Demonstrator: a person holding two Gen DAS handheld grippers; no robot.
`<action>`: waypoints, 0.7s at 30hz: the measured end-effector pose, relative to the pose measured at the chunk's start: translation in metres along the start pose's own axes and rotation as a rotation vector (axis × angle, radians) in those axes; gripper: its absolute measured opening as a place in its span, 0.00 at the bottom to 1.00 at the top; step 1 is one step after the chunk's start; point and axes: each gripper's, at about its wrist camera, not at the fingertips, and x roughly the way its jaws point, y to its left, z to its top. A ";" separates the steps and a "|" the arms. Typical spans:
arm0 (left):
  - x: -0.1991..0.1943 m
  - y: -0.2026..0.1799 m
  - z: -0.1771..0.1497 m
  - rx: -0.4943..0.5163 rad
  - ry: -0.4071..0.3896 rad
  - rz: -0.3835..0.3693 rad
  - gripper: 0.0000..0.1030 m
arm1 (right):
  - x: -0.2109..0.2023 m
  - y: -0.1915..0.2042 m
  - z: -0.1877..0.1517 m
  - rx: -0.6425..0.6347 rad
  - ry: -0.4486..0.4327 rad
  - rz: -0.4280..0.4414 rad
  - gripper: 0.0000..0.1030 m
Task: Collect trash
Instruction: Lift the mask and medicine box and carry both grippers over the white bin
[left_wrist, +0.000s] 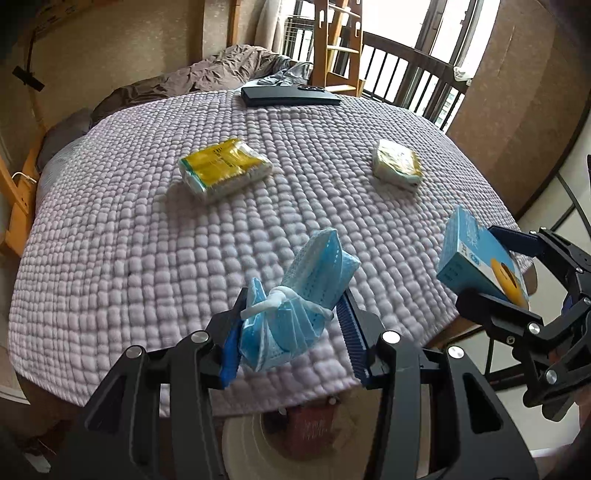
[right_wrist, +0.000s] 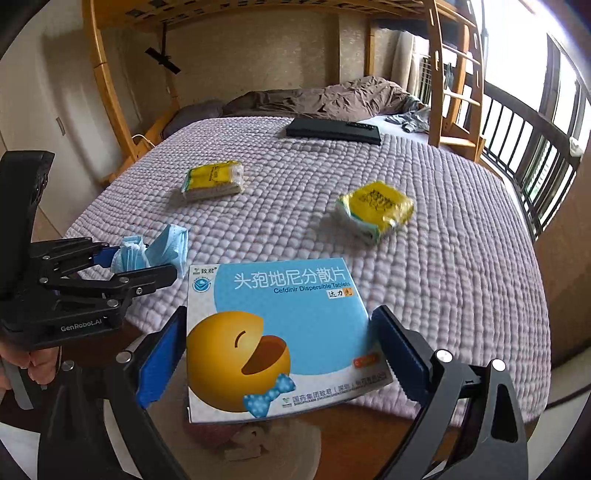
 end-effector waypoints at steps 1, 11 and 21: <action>-0.002 -0.001 -0.002 0.003 0.000 -0.002 0.47 | -0.001 0.001 -0.002 0.003 0.001 0.000 0.92; -0.023 -0.009 -0.027 0.034 0.011 -0.018 0.47 | -0.015 0.011 -0.028 0.029 0.016 0.005 0.92; -0.033 -0.025 -0.043 0.050 0.028 -0.027 0.47 | -0.025 0.014 -0.047 0.048 0.036 0.012 0.92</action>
